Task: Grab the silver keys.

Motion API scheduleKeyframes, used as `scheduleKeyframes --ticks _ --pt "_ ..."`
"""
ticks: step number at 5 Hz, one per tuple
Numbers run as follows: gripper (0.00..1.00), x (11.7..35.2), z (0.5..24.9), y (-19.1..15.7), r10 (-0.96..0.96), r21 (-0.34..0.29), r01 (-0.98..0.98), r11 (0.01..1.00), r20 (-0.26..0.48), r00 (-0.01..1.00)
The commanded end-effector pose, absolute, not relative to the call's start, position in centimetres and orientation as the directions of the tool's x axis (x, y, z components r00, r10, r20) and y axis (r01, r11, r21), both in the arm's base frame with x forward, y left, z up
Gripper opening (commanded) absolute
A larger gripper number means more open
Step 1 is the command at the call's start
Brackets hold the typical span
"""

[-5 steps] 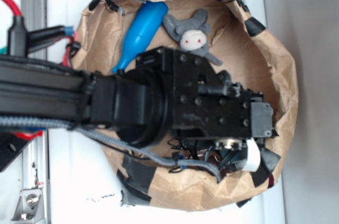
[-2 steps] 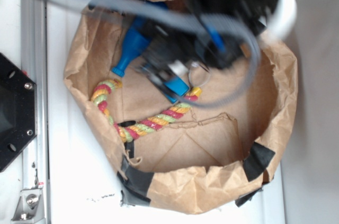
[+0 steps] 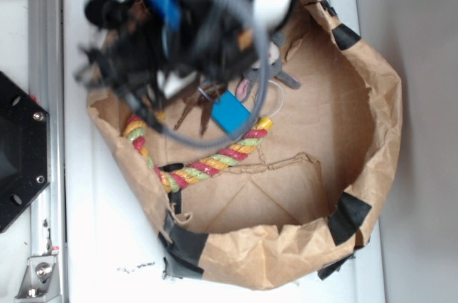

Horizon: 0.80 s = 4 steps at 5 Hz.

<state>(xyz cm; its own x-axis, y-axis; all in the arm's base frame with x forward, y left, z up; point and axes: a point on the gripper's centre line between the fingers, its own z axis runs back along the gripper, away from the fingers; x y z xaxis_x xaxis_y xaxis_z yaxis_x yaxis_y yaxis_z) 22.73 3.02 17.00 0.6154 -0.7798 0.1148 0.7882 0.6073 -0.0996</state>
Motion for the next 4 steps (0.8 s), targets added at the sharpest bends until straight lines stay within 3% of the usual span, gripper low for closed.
scheduleKeyframes --ticks 1,4 --pt "0.00 23.9 16.7 1.4 -0.713 -0.033 0.716 0.698 0.059 0.698" --pt "0.00 26.4 15.5 1.5 -0.614 -0.016 0.614 0.789 0.031 0.789"
